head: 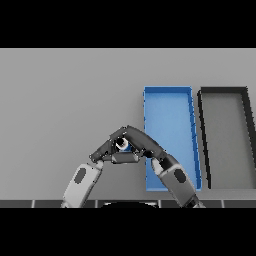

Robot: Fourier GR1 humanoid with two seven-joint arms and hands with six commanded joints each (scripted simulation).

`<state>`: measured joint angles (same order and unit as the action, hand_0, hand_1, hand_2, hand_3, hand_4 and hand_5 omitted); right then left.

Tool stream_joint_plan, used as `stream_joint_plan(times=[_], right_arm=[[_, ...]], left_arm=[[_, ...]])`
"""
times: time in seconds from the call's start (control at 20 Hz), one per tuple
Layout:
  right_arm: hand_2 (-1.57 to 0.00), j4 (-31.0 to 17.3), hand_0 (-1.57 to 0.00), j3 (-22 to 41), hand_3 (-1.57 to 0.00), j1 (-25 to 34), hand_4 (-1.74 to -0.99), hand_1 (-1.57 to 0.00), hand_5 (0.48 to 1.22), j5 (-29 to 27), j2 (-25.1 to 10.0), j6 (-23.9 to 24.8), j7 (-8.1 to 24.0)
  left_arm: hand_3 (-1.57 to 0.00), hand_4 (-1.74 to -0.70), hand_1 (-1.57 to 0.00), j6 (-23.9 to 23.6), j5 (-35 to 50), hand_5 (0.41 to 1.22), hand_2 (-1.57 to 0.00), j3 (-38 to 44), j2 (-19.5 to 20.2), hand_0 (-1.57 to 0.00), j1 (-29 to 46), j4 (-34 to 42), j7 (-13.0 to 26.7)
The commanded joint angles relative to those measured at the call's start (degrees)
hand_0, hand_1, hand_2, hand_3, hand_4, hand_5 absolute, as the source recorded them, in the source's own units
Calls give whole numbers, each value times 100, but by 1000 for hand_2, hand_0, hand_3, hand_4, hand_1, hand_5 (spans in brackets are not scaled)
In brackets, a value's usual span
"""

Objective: Pick up the blue pipe and place it into the blue bin.

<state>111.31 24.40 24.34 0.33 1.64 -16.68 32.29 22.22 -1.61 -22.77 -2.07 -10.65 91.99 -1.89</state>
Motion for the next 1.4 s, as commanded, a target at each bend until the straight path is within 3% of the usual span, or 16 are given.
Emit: stream_joint_plan(times=[0.0, 0.2, 0.45, 0.5, 0.55, 0.7, 0.75, 0.9, 1.0, 1.1, 1.25, 1.35], right_arm=[[-1432, -63, -1425, 25, -1304, 38, -1665, -1425, 987, 65, -26, 45, -5], [-1514, -46, -1511, 115, -1462, 87, -1710, -1511, 1125, 95, -119, 110, -223], [-1552, -69, -1551, 160, -1535, 11, -1731, -1551, 1190, 270, -35, 426, -392], [-1556, -36, -1555, 231, -1542, -10, -1733, -1555, 1196, 357, -37, 469, -447], [-1559, -61, -1558, 272, -1548, 7, -1734, -1558, 1201, 401, -14, 454, -389], [-1565, -48, -1565, 233, -1559, 27, -1738, -1565, 1211, 401, 48, 445, -21], [-1566, -85, -1566, 267, -1562, 65, -1738, -1566, 1213, 466, 131, 462, 112], [-1569, 34, -1568, 302, -1566, -23, -1740, -1568, 1217, 621, 124, 472, -44], [-1569, 48, -1569, 328, -1568, -49, -1740, -1569, 1218, 675, 136, 475, -100], [-1570, 17, -1570, 265, -1569, -87, -1740, -1570, 1219, 617, 122, 426, -179], [-1570, -64, -1570, 235, -1570, -100, -1741, -1570, 1220, 553, 330, 489, -191], [-1571, 66, -1571, -2, -1570, -72, -1741, -1571, 1220, 117, 453, 475, -110]], left_arm=[[-1464, -1713, -1571, 12, 9, 1221, -1571, -25, 12, -1571, 73, 24, 4], [-1433, -1728, -1571, -6, -4, 1221, -1571, 27, 7, -1571, -49, 6, 41], [-1454, -1724, -1571, -278, -293, 1221, -1571, 28, 150, -1571, -48, 68, -148], [-1166, -1599, -1342, -349, -384, 1221, -1293, 9, 188, -1462, -24, 141, -87], [-933, -1475, -1073, -245, -335, 1221, -1034, -15, 228, -1169, -3, 132, -75], [-477, -1206, -549, 118, -526, 1221, -529, -8, 346, -598, -71, 63, -15], [-381, -1136, -439, 141, -631, 1132, -423, -23, 330, -478, -91, 59, 6], [-195, -1017, -224, 142, -631, 848, -216, 54, 363, -244, -71, 55, 317], [-124, -980, -143, 105, -587, 704, -138, 66, 321, -156, -25, 59, 447], [-79, -969, -91, 151, -435, 603, -88, 100, 281, -100, 5, 80, 724], [-40, -947, -46, 68, -600, 513, -45, 44, 323, -50, 61, 86, 574], [-25, -928, -29, 6, -661, 484, -28, 24, 303, -32, 74, 63, 590]])
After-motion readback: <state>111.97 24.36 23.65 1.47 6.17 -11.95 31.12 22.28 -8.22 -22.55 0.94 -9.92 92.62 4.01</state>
